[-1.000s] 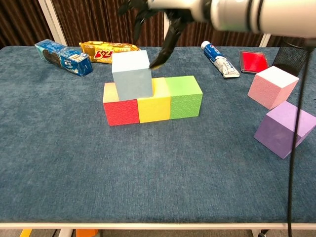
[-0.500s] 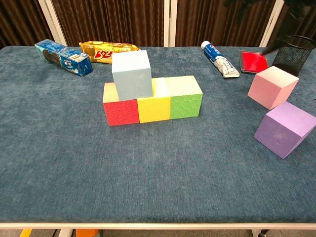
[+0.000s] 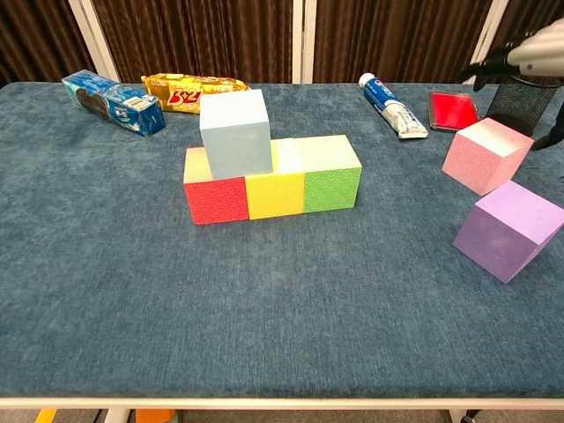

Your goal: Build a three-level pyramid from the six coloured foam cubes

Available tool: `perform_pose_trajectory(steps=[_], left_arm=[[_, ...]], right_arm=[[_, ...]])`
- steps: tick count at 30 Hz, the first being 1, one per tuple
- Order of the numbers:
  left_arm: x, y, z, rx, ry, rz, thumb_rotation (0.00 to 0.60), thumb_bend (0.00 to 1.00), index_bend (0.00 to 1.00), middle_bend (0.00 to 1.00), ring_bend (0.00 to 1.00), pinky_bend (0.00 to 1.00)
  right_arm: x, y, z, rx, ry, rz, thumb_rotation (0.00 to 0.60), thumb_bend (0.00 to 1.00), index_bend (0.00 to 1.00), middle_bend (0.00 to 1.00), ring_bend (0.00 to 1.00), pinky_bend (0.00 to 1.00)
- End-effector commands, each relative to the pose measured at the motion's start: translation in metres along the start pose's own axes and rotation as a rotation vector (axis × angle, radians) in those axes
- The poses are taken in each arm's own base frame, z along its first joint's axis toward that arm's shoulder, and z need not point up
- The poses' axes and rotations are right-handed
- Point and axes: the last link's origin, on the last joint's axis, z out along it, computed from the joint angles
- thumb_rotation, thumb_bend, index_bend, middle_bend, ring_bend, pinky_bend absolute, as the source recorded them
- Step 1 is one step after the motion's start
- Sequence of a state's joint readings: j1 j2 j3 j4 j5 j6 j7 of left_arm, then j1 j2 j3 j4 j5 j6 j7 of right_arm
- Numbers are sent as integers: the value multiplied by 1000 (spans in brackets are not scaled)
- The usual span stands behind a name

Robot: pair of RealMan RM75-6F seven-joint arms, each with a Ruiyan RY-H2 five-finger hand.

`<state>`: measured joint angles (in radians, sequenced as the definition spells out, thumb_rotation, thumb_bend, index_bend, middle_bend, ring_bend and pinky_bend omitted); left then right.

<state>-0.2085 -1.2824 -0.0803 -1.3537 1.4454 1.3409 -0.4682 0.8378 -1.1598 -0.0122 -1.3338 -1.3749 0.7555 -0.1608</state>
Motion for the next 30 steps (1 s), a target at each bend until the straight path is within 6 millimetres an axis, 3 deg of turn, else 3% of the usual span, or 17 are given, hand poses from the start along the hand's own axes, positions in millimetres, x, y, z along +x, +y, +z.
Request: perform_pose_trajectory(steps=[1,14,21,26,30], left_arm=[[-1,0,1,1,4,0,600,66,85,111,7,136],[-4,1,4,16,9,15,600,66,85,111,7,136],[-2,4,6,5,14,17,600,66,85,111,8,136],[0,6,6,-3,15,15,600,66,85,111,7,136],[0,7,4,-14,21,2,600,65,86,111,7,136]], right_arm=[[-11,-2,4,12,-16,0,600,8,0,140,0,0],[-22,-7,21,63,-8,-11,600,25,0,192,0,0],[-22,-10,19,81,38,37,600,91,0,454,16,0],[6,-4,10,68,99,122,600,103,0,536,54,0],[46,-8,-4,70,137,162,600,142,0,560,60,0]])
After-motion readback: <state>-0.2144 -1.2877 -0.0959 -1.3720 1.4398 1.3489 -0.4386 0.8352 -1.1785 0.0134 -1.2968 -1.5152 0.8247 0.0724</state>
